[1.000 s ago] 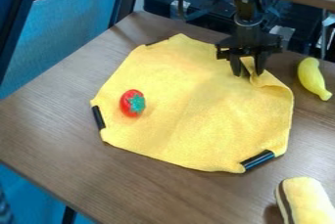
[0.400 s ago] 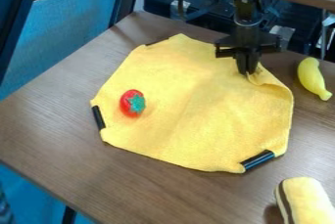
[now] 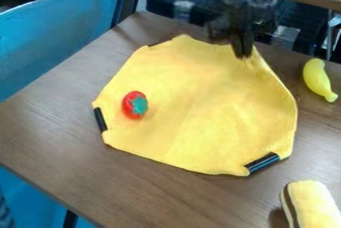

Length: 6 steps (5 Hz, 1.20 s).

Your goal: Fold cloth from right to left to cover red figure

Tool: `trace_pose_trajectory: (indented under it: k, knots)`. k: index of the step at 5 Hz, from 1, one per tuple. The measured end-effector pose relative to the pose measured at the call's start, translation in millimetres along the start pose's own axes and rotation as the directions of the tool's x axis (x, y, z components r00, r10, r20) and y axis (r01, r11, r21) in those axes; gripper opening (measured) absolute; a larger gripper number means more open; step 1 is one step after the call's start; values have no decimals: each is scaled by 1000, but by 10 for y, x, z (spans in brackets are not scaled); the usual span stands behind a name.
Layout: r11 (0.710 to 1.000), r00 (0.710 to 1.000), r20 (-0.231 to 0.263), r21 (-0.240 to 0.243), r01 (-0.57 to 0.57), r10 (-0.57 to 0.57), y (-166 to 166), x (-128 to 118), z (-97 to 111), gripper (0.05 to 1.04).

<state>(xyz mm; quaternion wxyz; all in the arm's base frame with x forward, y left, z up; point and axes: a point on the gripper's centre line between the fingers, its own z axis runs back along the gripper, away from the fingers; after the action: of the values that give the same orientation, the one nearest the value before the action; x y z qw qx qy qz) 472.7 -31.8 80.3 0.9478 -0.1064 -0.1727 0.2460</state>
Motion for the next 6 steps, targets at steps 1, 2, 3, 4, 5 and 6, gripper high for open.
trace_pose_trajectory:
  k: [1,2,3,4,5,6]
  knots:
    - [999,1000,3,-38,20,-20,204,-134,339,50]
    - [999,999,-37,-37,12,-14,468,-299,490,50]
    - [1000,995,-94,-7,18,-18,866,-603,608,50]
    - [999,993,-115,22,25,-22,1213,-787,722,50]
    - [999,994,-111,42,16,-11,1543,-874,875,50]
    - [999,994,-105,35,11,-8,1818,-927,1028,50]
